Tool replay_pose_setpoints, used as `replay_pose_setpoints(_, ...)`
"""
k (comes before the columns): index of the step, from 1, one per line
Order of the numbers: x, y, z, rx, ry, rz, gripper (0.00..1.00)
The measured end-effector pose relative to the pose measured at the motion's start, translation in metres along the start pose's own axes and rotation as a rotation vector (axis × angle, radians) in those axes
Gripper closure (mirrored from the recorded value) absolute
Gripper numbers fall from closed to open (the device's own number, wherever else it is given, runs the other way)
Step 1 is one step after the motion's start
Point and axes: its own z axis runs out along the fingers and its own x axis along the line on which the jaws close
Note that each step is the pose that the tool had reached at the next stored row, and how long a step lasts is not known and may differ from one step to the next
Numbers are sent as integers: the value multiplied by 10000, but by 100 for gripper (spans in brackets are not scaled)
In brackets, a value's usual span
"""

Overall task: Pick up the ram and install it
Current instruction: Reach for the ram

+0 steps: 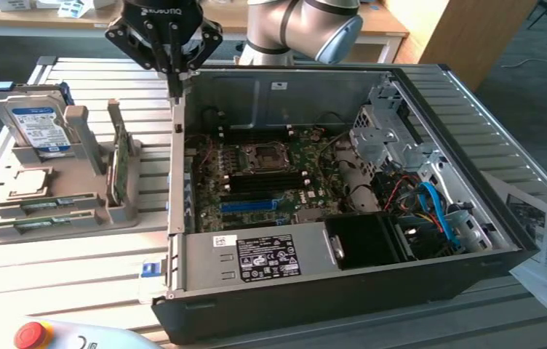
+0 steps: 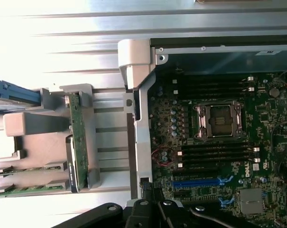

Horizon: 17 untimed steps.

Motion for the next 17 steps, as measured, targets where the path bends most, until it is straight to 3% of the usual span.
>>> replay_pose_setpoints(17,484,-34,-13,1,0,1,90)
